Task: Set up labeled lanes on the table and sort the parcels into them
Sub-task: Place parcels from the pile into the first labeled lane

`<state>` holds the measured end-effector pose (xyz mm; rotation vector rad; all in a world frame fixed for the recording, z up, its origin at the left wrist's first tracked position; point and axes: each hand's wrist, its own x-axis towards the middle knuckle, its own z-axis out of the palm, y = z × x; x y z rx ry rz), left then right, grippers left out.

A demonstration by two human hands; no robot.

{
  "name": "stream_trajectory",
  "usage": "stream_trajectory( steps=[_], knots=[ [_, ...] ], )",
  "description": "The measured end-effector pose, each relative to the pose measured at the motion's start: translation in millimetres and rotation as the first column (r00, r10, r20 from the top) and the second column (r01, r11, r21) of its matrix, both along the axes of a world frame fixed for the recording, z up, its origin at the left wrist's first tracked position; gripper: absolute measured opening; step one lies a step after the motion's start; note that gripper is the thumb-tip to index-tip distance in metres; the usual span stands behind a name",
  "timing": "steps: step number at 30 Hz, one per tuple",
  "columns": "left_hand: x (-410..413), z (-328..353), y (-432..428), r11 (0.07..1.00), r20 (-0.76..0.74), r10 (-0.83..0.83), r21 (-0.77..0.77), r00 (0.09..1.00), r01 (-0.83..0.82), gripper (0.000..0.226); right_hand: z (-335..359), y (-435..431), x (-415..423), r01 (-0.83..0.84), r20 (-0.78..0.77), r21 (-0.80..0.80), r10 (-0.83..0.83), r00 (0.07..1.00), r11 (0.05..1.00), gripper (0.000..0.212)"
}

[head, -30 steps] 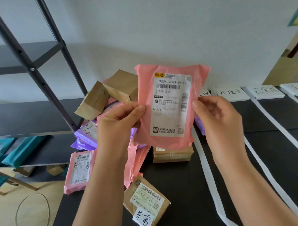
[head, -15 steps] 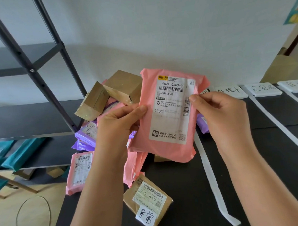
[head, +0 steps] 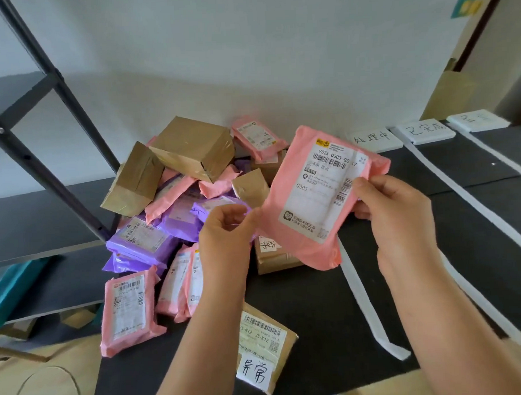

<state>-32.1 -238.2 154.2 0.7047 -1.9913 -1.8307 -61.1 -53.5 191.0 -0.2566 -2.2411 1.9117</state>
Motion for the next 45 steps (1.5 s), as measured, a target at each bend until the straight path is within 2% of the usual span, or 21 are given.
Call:
stream_trajectory(
  steps=[3, 7, 10, 14, 17, 21, 23, 27, 31, 35, 36, 38, 40, 41, 43, 45],
  knots=[
    [-5.5, -24.5, 22.0, 0.996, 0.127, -0.082, 0.031, 0.988, 0.079, 0.027, -13.4, 16.4, 5.7, 0.109, 0.066, -0.034, -0.106, 0.992, 0.993, 0.022],
    [-15.4, -57.9, 62.8, 0.972, 0.279, -0.235, 0.086, 0.931, 0.219, 0.036, -33.8, 49.3, 6.0, 0.244, 0.172, -0.089, -0.227, 0.959, 0.966, 0.012],
    [-26.9, -82.8, 94.8, 0.936, 0.356, -0.351, 0.162, 0.866, 0.312, 0.03, -52.7, 74.1, -6.6, 0.303, 0.278, -0.11, -0.263, 0.924, 0.947, 0.012],
    [-47.8, -113.0, 138.9, 0.913, 0.471, -0.407, 0.198, 0.782, 0.356, 0.031, -86.2, 112.9, -34.0, 0.354, 0.454, -0.127, -0.263, 0.851, 0.927, 0.017],
    [-71.7, -130.4, 165.3, 0.918, 0.517, -0.397, 0.214, 0.759, 0.334, 0.029, -116.6, 146.4, -56.5, 0.424, 0.582, -0.177, -0.253, 0.773, 0.888, 0.008],
    [-106.7, -150.6, 194.3, 0.921, 0.55, -0.379, 0.143, 0.744, 0.363, 0.03, -153.4, 179.9, -90.3, 0.507, 0.734, -0.321, -0.128, 0.666, 0.8, 0.027],
    [-123.6, -160.7, 208.5, 0.919, 0.565, -0.361, 0.078, 0.742, 0.387, 0.032, -171.4, 191.6, -108.5, 0.508, 0.798, -0.306, -0.074, 0.598, 0.805, 0.022],
    [-149.3, -174.2, 226.0, 0.895, 0.59, -0.33, -0.051, 0.737, 0.442, 0.035, -198.4, 200.0, -144.0, 0.426, 0.847, -0.218, -0.047, 0.53, 0.878, 0.015],
    [-168.3, -187.5, 228.4, 0.874, 0.619, -0.313, -0.11, 0.721, 0.473, 0.041, -222.5, 200.4, -169.5, 0.163, 0.876, -0.085, -0.004, 0.482, 0.983, 0.006],
    [-173.6, -199.8, 228.4, 0.853, 0.667, -0.32, -0.107, 0.673, 0.511, 0.045, -233.3, 210.4, -182.9, -0.122, 0.91, 0.125, -0.064, 0.41, 0.985, 0.022],
    [-171.9, -201.7, 229.3, 0.85, 0.677, -0.306, -0.123, 0.669, 0.513, 0.046, -234.7, 215.7, -183.5, -0.177, 0.892, 0.213, -0.117, 0.436, 0.961, 0.027],
    [-167.2, -206.1, 231.3, 0.847, 0.69, -0.264, -0.169, 0.674, 0.505, 0.047, -239.4, 227.7, -181.8, -0.187, 0.797, 0.365, -0.202, 0.569, 0.912, 0.03],
    [-163.4, -210.9, 235.4, 0.843, 0.688, -0.238, -0.204, 0.685, 0.498, 0.04, -242.0, 235.3, -180.0, -0.18, 0.695, 0.446, -0.212, 0.688, 0.877, 0.029],
    [-162.6, -212.6, 238.1, 0.838, 0.687, -0.242, -0.208, 0.685, 0.504, 0.035, -243.5, 237.6, -181.2, -0.238, 0.671, 0.48, -0.179, 0.719, 0.844, 0.033],
    [-162.9, -213.4, 243.1, 0.829, 0.695, -0.253, -0.203, 0.673, 0.521, 0.031, -244.8, 238.2, -184.5, -0.392, 0.674, 0.521, -0.084, 0.734, 0.758, 0.04],
    [-166.1, -211.6, 245.7, 0.824, 0.698, -0.254, -0.207, 0.67, 0.528, 0.032, -243.5, 236.9, -187.9, -0.464, 0.689, 0.525, -0.036, 0.724, 0.714, 0.041]
  ],
)
